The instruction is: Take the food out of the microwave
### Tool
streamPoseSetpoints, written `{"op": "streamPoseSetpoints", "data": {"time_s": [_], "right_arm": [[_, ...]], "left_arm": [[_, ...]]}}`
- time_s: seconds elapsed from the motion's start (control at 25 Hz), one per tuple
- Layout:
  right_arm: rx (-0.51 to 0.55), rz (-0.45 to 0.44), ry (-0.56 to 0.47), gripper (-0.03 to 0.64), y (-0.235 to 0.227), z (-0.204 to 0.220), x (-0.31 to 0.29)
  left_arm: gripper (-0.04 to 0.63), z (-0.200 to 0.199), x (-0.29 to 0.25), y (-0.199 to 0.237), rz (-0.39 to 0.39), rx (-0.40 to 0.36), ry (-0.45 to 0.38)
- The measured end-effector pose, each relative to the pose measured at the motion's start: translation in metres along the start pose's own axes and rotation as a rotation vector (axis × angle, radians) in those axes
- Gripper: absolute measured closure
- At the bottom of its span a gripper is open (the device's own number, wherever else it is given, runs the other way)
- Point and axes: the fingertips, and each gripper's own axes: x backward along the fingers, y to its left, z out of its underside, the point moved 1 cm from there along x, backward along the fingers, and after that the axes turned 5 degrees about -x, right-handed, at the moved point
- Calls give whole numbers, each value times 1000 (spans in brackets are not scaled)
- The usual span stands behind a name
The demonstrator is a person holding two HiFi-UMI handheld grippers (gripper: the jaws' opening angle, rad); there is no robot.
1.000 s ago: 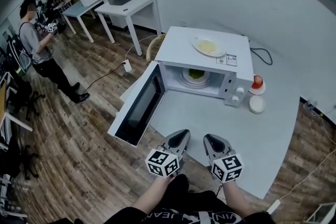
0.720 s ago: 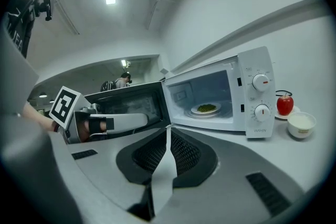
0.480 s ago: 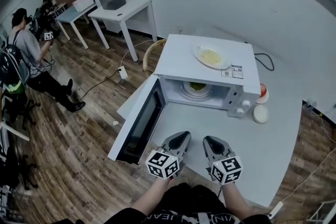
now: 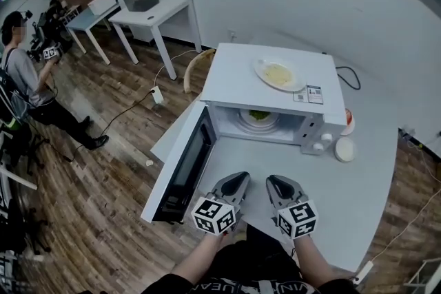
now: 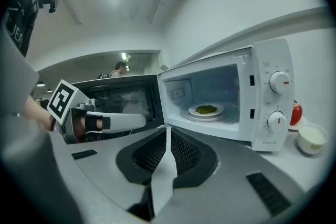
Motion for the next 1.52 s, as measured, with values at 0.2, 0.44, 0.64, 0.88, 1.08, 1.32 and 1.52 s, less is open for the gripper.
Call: {"op": "streamPoseSetpoints", "data": {"time_s": [0.2, 0.44, 0.64, 0.88, 1.08, 1.32, 1.52], "right_arm": [[47, -19, 6, 573, -4, -8, -16], [148, -35, 46, 573, -18, -13, -35], [193, -46, 85, 572, -33, -14, -54], [297, -57, 102, 572, -47, -22, -82], [411, -33, 136, 572, -58, -24, -106], [411, -33, 145, 571, -64, -25, -125], [370, -60, 125, 564, -65, -32, -136]], "left_arm": [[575, -2, -6, 13, -18, -3, -9], [575, -5, -17, 25, -31, -17, -3], [575, -3, -23, 37, -59, -12, -1], [575, -1, -39, 51, -78, -27, 1], [575, 0, -45, 57, -83, -38, 6], [575, 9, -48, 62, -98, -19, 20], [575, 8, -45, 71, -113, -9, 23]]}}
